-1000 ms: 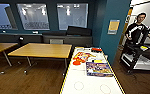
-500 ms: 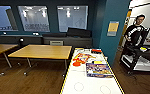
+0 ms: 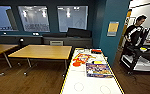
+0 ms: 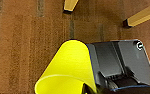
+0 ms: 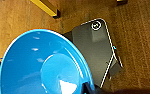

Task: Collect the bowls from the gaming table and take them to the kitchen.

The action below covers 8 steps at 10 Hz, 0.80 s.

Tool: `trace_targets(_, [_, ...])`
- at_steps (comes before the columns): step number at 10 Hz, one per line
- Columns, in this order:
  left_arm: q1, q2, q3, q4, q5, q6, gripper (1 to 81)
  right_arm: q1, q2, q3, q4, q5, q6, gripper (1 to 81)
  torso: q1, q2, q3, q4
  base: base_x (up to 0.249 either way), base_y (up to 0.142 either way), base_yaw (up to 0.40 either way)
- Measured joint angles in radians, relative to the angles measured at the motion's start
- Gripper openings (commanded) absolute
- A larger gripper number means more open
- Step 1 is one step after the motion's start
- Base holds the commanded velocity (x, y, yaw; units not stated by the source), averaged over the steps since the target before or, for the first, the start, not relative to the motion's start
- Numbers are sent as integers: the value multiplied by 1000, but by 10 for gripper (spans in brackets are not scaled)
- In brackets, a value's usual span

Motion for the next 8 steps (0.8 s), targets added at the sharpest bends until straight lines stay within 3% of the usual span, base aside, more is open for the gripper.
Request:
trace_targets(3, [53, 110, -282, -20, -169, -4, 10, -4, 29, -27, 0, -3, -5, 10, 0, 0, 0, 0, 0, 0, 0])
trace_targets(6, [64, 270, -563, -41, -249, -7, 10, -5, 30, -32, 0, -6, -5, 10, 0, 0, 1, 0, 0, 0, 0])
trace_targets(8, [100, 385, -659, -50, -285, -7, 10, -4, 32, -36, 0, -9, -5, 10, 0, -1, 2, 0, 0, 0, 0])
